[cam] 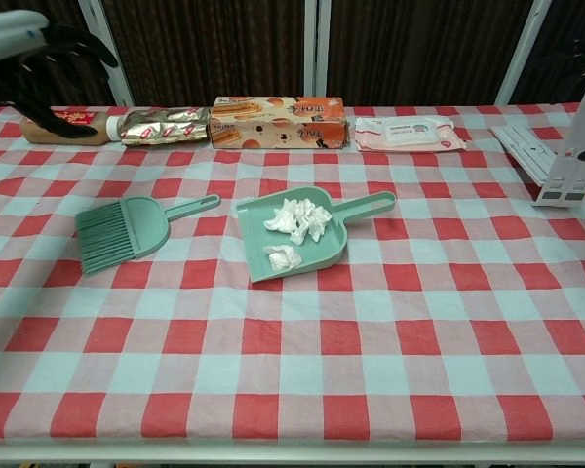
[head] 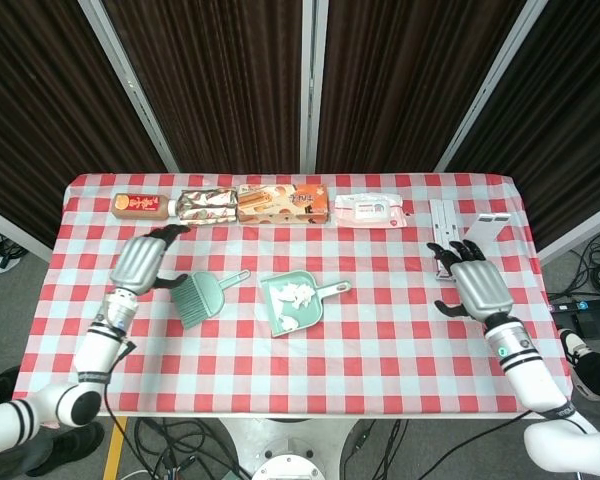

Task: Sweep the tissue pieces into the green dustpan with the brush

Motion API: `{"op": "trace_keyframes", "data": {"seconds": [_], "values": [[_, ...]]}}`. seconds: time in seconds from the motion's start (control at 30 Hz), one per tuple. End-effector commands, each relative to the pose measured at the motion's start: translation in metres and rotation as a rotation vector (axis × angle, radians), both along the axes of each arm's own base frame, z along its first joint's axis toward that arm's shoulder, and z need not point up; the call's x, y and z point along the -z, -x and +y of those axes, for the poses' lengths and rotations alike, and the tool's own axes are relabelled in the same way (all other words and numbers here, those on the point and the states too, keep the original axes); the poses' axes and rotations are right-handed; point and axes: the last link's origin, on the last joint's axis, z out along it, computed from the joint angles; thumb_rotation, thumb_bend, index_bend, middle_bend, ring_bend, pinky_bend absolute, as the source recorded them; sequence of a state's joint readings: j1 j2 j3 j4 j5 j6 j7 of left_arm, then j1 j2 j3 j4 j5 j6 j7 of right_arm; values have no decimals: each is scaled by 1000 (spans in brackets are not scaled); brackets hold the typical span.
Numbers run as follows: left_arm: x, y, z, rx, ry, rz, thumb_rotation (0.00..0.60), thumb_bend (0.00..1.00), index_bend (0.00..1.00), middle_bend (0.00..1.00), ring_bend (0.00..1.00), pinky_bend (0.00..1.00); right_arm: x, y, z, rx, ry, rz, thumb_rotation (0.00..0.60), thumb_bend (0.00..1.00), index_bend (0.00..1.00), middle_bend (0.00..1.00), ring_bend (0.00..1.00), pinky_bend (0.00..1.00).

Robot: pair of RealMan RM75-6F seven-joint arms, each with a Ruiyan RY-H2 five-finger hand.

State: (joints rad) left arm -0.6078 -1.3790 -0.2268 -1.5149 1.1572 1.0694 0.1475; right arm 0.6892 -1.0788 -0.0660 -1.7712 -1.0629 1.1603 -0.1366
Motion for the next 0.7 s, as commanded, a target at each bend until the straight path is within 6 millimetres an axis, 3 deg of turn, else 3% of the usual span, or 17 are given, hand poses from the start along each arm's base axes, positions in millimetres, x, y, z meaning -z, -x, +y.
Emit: {"op": "trace_keyframes", "data": {"seconds": [0.03,0.17,0.33,0.57,0.7], "values": [[-44,48,-25,1,-78,72,600,193,221,223,206,303,-21,32,25,-20,82,-17,600,182,91,215,63,37],[-65,82,-52,-35,-170,134,600,192,220,222,185,260,-26,50,44,-26,119,-40,600,217,93,192,58,37],[-81,109,-94,-90,-251,109,600,181,219,221,184,258,-30,67,70,-18,164,-57,600,217,80,152,14,24],[-83,120,-143,-131,-266,91,600,178,219,221,184,258,-36,81,107,-1,231,-89,600,216,6,98,0,0],[-82,120,-159,-138,-253,98,600,178,219,221,184,257,-38,87,126,4,271,-111,600,216,0,80,0,0]]}}
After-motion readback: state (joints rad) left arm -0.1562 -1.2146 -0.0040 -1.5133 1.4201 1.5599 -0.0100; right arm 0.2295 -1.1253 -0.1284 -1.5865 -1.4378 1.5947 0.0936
